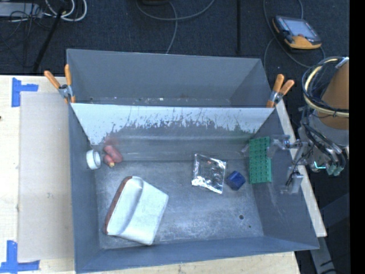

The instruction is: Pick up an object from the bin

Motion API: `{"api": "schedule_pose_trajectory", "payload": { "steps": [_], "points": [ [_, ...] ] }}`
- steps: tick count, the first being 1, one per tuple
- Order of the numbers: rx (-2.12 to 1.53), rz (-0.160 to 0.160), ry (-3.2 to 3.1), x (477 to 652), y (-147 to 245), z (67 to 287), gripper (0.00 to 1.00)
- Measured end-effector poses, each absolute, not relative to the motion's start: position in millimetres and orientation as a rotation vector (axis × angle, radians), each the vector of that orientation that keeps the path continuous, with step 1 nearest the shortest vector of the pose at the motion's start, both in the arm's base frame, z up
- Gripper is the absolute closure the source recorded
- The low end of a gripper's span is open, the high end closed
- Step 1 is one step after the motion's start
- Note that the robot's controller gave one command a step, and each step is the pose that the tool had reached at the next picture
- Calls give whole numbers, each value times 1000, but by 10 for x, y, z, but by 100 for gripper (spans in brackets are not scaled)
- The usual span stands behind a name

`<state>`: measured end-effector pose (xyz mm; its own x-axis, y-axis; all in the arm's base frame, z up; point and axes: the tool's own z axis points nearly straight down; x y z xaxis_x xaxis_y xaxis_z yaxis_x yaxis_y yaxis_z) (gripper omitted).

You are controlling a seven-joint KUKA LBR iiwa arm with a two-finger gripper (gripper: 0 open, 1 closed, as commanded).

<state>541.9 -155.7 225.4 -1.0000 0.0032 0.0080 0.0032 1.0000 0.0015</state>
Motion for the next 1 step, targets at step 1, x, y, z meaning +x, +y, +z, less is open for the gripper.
{"api": "schedule_pose_trajectory", "payload": {
  "steps": [1],
  "points": [
    [-131, -3, -3134, 6162, -1083, 667, 0]
  ]
}}
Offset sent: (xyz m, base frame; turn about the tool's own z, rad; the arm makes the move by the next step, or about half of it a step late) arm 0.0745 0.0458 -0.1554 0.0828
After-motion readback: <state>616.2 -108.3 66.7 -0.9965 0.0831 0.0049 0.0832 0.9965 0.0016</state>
